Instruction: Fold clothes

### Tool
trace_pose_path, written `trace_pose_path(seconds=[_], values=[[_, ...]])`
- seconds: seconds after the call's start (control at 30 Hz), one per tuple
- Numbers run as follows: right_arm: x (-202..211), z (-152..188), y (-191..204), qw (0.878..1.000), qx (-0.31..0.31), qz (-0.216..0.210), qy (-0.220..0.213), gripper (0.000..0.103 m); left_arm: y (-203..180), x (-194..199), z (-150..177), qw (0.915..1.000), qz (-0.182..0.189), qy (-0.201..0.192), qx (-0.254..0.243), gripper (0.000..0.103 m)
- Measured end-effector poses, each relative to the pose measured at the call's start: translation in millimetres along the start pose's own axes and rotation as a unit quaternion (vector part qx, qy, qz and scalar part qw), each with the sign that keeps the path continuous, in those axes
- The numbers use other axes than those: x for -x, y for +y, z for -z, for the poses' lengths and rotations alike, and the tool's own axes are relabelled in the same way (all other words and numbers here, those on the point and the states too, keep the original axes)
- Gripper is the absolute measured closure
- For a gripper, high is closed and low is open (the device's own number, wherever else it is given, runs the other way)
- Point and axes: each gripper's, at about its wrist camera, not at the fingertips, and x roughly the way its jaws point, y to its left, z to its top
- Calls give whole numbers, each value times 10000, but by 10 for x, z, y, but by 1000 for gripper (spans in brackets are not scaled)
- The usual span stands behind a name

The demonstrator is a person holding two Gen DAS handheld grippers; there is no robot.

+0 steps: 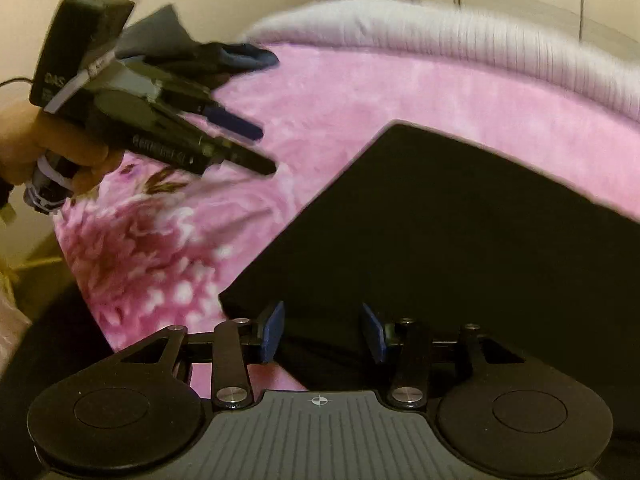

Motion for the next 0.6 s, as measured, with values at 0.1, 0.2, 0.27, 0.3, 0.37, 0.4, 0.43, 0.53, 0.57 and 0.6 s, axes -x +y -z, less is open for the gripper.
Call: trace_pose_path(seconds=[0.1,0.2,0.27,0.3,0.37,0.4,0.43,0.53,0.57,0.6], values=[[123,-44,101,9998,119,50,180,56,-30,103,174,9999,-53,-9,-163,55],[262,-84,361,9972,650,372,22,49,10,191,270,9997,-158,-117,-140,54],[208,-120,559,9934,1056,450,87,41,58,249,293,9996,-172,-212,-16,54],[126,-126,666,9901,1301,509,141,41,67,276,302,9995,-186,-255,-23,53],[-40,-139,878,9815,1792,627,248,41,33,317,329,9987,-269,-341,-263,52],[-139,-125,963,9744,2072,812,319,41,15,338,342,9980,-310,-384,-383,50],[-238,-110,1046,9660,2350,1001,391,41,-2,359,355,9972,-351,-427,-503,47],[-397,45,1194,9265,3354,1655,404,41,-53,421,395,9936,-474,-555,-862,40],[-418,79,1219,9132,3597,1873,394,41,-70,441,408,9920,-515,-598,-982,40],[-425,101,1203,9045,3741,2005,413,43,-110,437,418,9890,-569,-620,-1215,39]])
